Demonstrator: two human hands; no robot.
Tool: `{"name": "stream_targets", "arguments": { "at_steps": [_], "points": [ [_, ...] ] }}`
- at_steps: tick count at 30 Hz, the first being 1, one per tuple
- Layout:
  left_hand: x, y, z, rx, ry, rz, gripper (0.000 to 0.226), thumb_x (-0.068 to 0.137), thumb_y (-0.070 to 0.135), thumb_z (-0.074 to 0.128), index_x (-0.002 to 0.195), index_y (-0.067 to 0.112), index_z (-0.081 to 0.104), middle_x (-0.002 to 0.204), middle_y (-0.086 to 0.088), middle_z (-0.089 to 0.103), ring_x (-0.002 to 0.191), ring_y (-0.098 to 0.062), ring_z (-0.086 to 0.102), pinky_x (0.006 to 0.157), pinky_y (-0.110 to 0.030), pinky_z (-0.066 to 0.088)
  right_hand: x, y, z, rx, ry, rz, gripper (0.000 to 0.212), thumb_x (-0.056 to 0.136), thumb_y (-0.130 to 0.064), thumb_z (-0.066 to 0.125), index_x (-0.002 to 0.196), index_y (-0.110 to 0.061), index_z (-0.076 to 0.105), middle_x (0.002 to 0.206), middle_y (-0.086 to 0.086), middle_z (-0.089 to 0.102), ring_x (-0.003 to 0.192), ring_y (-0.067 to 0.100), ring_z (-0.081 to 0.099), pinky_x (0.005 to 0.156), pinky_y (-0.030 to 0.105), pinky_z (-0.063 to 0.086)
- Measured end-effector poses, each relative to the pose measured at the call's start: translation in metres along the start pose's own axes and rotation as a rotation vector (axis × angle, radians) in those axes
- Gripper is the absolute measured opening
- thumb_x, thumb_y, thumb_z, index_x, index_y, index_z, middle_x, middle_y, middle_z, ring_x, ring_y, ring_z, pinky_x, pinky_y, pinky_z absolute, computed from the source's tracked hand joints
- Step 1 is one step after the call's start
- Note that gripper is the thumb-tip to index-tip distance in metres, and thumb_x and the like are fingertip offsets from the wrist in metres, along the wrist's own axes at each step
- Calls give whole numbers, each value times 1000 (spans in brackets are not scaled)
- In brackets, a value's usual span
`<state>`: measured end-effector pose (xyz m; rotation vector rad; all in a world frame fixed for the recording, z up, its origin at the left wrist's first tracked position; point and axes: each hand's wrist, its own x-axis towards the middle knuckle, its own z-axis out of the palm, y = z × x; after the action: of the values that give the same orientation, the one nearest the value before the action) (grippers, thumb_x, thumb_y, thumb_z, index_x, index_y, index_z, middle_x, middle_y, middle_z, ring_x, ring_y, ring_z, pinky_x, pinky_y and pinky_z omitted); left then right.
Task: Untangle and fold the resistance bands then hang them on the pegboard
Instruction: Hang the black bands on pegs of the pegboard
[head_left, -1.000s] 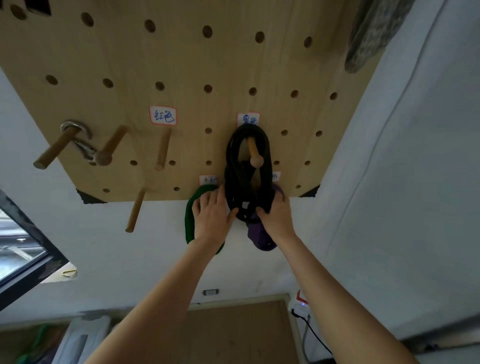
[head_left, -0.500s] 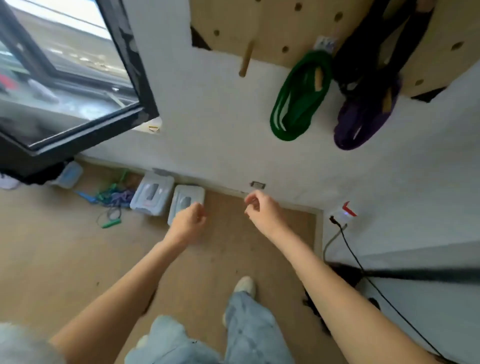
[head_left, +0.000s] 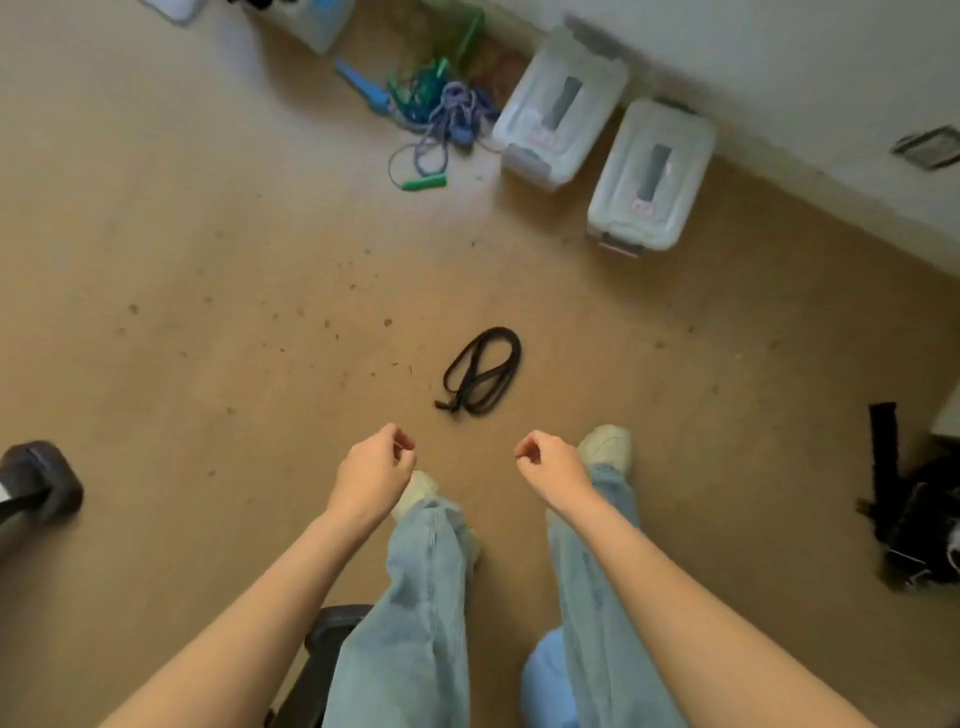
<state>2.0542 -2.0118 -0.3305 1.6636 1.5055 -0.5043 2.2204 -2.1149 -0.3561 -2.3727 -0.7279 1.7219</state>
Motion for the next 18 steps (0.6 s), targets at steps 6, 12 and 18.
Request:
{"name": "stream_targets", "arguments": {
  "at_steps": [6,12,18],
  "points": [
    [157,-106,124,53,59,125,21,89,13,49,103,11,64,99,-7,61,90,-26,59,77,-32,42,187,61,136,-205,18,-12,27,89,-19,56,111,-3,57,119,14,54,115,29,47,96,34,36],
    [283,-132,232,-145,246,52,26,92,17,49,114,9,60,116,-12,59,108,-27,53,89,-29,37,322,105,205,-363,345,-132,53,84,-30,63,130,-15,42,134,4,40,121,26,35,100,40,34],
    [320,-104,264,16,314,234,24,88,30,55,110,19,57,110,-3,60,108,-24,43,89,-33,28,337,116,191,-276,454,-276,14,85,-25,55,93,-13,53,84,0,47,104,31,43,87,41,33]
  ]
}}
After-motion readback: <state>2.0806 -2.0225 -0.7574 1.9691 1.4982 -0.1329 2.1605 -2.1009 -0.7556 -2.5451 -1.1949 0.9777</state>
